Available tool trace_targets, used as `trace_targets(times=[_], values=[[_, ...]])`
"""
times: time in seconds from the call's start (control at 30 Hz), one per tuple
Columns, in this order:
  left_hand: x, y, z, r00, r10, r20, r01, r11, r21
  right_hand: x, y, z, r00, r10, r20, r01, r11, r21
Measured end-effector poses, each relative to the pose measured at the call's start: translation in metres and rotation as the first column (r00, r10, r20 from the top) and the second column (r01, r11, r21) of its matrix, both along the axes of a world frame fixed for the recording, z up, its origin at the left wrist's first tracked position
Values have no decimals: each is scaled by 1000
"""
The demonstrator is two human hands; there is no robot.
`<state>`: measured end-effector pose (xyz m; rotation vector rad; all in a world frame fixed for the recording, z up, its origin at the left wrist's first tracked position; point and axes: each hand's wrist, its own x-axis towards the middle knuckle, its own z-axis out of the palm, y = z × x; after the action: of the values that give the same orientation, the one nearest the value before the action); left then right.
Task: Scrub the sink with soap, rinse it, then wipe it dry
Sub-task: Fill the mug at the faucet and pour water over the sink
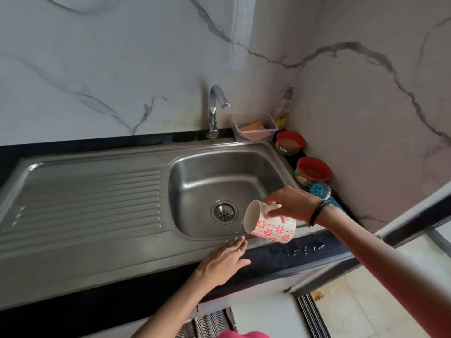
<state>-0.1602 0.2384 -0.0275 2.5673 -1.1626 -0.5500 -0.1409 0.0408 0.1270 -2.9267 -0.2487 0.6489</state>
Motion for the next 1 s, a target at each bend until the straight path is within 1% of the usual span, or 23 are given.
trace_targets(times=[0.1, 0.23, 0.33, 0.47, 0.53, 0.67, 0.73, 0.8, 0.83, 0.87, 0.93, 1.0], values=[[-4, 21, -3, 999, 9, -41, -8, 1000, 16, 1, -1, 4, 999, 29, -22, -30, 1000, -9], [-15, 42, -2, 998, 50, -48, -49, 998, 29, -1, 18, 14, 985, 134, -109, -145, 984, -105], [-24, 55, -1, 992, 103, -73, -100, 994, 48, 1, 40, 11, 967, 206, -148, -226, 965, -134], [-30, 64, -2, 986, 160, -57, -154, 984, 87, 8, 77, 5, 932, 343, -119, -359, 920, -156], [-29, 64, 0, 984, 171, -53, -165, 981, 103, 13, 91, 1, 922, 378, -84, -387, 910, -151], [-22, 62, 4, 978, 201, -52, -194, 974, 119, 24, 97, -1, 943, 332, 16, -331, 943, -45], [-17, 64, 7, 975, 219, -44, -212, 968, 135, 26, 89, -1, 962, 264, 70, -269, 961, 63], [-12, 66, 8, 963, 265, -42, -256, 955, 151, 27, 78, -5, 976, 186, 110, -205, 959, 197], [-10, 67, 8, 956, 291, -44, -281, 947, 159, 28, 71, -9, 980, 158, 119, -183, 956, 231], [-8, 69, 9, 949, 311, -50, -300, 940, 161, 28, 65, -10, 982, 138, 126, -165, 957, 237], [-5, 70, 11, 944, 321, -80, -309, 942, 132, 27, 53, -9, 986, 123, 116, -144, 970, 198], [-4, 68, 13, 955, 270, -120, -263, 962, 69, 26, 44, -2, 986, 148, 78, -155, 983, 95]])
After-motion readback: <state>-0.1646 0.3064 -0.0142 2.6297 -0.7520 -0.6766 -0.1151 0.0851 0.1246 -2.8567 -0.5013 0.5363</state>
